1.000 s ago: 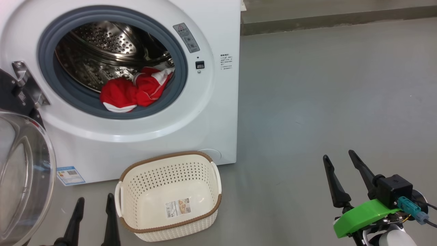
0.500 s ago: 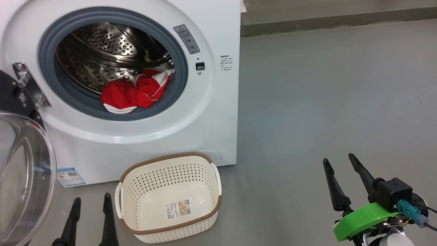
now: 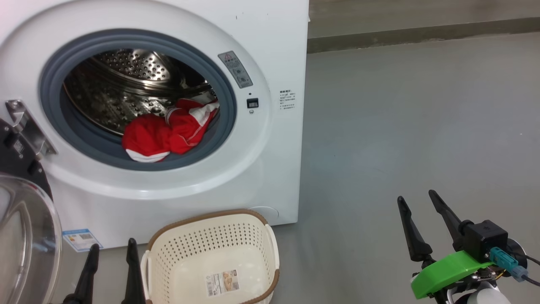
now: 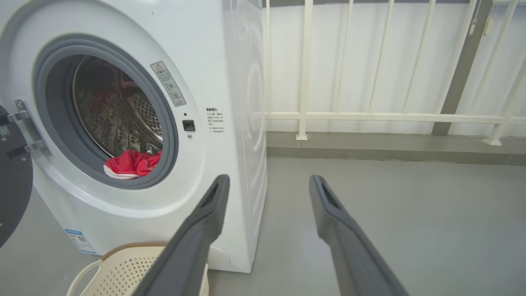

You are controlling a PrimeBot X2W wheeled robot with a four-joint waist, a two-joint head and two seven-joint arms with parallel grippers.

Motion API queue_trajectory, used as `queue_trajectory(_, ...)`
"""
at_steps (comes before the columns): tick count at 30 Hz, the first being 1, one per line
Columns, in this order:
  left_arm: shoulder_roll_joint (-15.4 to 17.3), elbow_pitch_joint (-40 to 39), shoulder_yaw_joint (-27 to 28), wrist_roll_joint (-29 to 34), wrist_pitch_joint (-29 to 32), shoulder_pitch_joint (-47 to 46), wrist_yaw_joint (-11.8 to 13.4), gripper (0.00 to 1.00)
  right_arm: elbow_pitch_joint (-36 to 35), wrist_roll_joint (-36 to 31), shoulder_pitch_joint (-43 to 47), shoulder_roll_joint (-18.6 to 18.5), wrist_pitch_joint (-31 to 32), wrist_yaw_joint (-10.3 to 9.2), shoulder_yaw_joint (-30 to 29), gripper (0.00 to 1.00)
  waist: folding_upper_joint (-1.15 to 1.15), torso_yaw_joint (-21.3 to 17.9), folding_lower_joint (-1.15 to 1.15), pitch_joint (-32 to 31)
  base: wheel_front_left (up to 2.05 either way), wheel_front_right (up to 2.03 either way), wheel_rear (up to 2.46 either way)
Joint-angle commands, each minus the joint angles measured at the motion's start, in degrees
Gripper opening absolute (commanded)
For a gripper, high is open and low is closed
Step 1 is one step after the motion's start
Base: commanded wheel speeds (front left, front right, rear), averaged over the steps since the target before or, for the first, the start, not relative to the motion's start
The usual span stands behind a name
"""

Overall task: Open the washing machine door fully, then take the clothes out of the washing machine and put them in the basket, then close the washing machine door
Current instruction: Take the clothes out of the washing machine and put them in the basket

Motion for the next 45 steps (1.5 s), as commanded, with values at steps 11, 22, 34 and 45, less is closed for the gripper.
queue_trajectory(11, 0.98, -0.94, 1.24, -0.30, -0.44, -1.84, 0.06, 1.00, -1.39, -0.27, -1.53, -0.16, -0.42, 0.36, 1.93, 1.00, 0.00, 0.18, 0.00, 0.00, 0.49, -0.49, 0.00)
queue_trajectory(22, 0.98, -0.64, 1.11, -0.70, -0.64, -2.13, 0.19, 1.00, -1.37, -0.18, -1.42, -0.16, -0.51, 0.36, 2.46, 1.00, 0.00, 0.23, 0.00, -0.18, 0.00, 0.00, 0.00)
queue_trajectory(34, 1.27, -0.18, 0.87, -0.75, -0.72, -2.44, 0.31, 1.00, -1.51, -0.55, -1.36, -0.16, -0.29, 0.36, 2.77, 1.00, 0.00, 0.70, 0.00, -0.06, 0.00, 0.00, 0.00)
queue_trajectory(45, 0.58, 1.38, -0.52, -0.48, -0.53, -5.03, 0.47, 1.00, -2.58, -1.09, -1.61, -0.16, 0.02, 0.36, 2.73, 1.00, 0.00, 1.74, 0.00, 1.96, 0.00, 0.00, 0.00)
